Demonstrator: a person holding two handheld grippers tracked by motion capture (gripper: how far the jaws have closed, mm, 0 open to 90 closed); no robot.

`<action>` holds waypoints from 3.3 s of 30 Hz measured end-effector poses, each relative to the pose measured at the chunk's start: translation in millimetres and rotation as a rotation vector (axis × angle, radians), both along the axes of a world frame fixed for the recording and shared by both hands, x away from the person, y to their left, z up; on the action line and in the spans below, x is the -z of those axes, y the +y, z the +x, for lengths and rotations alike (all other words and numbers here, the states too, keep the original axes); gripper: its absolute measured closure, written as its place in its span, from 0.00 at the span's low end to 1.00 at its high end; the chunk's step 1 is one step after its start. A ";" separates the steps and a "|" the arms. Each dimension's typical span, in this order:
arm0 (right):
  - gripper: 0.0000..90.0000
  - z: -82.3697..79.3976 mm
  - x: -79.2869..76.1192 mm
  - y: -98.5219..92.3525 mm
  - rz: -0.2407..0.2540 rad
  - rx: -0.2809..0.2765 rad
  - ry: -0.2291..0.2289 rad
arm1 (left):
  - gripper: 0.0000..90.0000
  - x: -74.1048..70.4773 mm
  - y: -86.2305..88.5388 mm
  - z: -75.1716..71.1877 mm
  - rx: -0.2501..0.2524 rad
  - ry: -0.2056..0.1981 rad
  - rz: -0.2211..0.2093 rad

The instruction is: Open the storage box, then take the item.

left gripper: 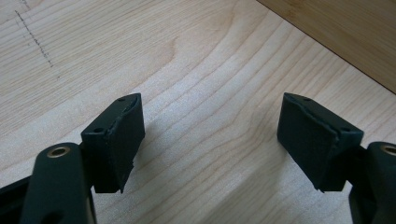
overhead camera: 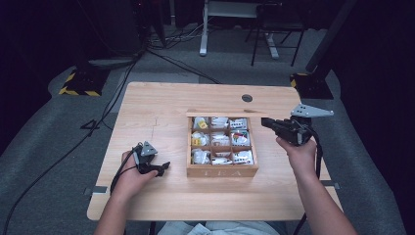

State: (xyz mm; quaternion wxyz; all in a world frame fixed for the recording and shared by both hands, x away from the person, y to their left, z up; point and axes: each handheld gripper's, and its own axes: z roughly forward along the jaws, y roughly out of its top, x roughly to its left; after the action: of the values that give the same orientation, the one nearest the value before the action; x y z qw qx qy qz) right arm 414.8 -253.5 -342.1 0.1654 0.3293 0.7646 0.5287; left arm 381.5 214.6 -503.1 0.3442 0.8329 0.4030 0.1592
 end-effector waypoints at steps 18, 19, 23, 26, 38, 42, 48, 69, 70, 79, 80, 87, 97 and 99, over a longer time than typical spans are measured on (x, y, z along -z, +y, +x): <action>1.00 5.6 1.5 3.7 -0.004 0.018 -0.018 | 0.26 -0.1 1.1 -1.3 0.020 0.008 -0.009; 1.00 5.6 1.5 3.7 -0.004 0.018 -0.018 | 0.26 -0.1 1.1 -1.3 0.020 0.008 -0.009; 1.00 5.5 1.5 3.7 -0.004 0.018 -0.017 | 0.29 -4.0 4.9 -1.6 0.028 0.011 -0.023; 1.00 5.6 1.6 3.7 -0.003 0.017 -0.017 | 0.31 -12.2 5.5 -2.4 0.043 -0.001 -0.061; 1.00 6.2 1.6 3.3 0.001 0.014 -0.016 | 0.33 -51.6 -4.9 -14.0 0.138 -0.074 -0.126; 1.00 6.6 1.6 2.7 0.003 0.009 -0.009 | 0.34 -62.8 -16.3 -20.3 0.149 -0.061 -0.105; 1.00 6.8 1.4 2.9 0.002 0.008 -0.010 | 0.35 -75.5 -27.9 -25.8 0.166 -0.071 -0.125; 1.00 7.7 0.9 3.3 0.000 -0.003 -0.010 | 0.40 -97.6 -86.8 -11.6 0.287 -0.112 -0.186; 1.00 7.8 0.8 3.5 0.001 -0.003 -0.009 | 0.41 -97.6 -90.9 -10.1 0.298 -0.109 -0.192; 1.00 7.5 0.6 4.4 0.004 -0.007 -0.007 | 0.50 -91.3 -116.0 1.3 0.371 -0.111 -0.215; 1.00 7.5 0.6 4.5 0.005 -0.006 -0.006 | 0.51 -90.5 -117.4 2.1 0.373 -0.111 -0.216; 1.00 7.9 0.7 4.2 0.005 -0.010 -0.007 | 0.54 -87.0 -128.4 7.6 0.390 -0.099 -0.221; 1.00 8.7 1.0 4.5 0.007 -0.014 -0.003 | 0.58 -80.2 -152.3 16.7 0.400 -0.058 -0.195; 1.00 8.8 1.0 4.3 0.007 -0.016 -0.003 | 0.61 -79.2 -155.4 17.9 0.400 -0.061 -0.189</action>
State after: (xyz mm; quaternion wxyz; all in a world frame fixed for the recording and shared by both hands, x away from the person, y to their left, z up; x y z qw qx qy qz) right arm 423.6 -249.2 -343.1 0.1611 0.3230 0.7650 0.5333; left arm 399.5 59.2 -423.9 0.4577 0.8550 0.2322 0.0742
